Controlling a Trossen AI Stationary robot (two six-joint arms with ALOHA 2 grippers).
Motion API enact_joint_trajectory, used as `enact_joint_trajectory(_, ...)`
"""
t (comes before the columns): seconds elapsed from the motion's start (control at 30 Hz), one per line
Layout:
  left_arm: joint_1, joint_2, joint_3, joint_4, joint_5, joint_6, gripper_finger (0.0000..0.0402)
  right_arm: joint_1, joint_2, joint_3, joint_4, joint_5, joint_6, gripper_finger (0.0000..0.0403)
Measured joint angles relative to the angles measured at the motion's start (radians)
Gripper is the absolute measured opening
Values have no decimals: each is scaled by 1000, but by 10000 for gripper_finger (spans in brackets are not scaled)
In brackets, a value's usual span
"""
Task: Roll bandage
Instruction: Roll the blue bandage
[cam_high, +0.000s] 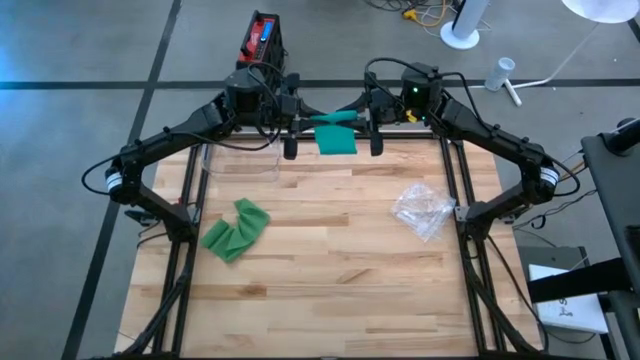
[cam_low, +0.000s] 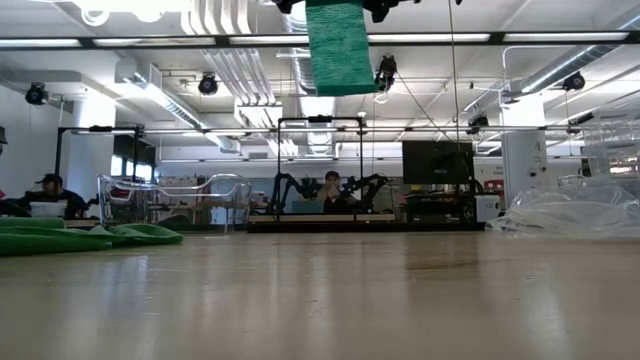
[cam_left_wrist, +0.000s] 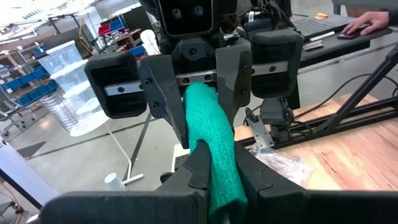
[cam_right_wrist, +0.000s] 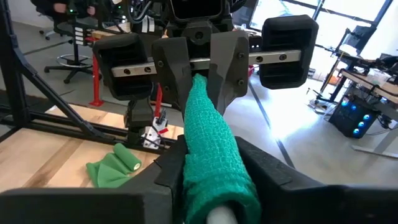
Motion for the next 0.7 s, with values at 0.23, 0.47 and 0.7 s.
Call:
enact_joint_trajectory(0.23,0,0,0,-3,2,0,17,0,0,0,0,1,0,126)
enact_joint_trajectory(0.47,-4,0,0,-3,1,-27,17,0,0,0,1,0,0,129)
enact_joint_trajectory(0.7,-5,0,0,-4,0,-94,17,0,0,0,1,0,0,115)
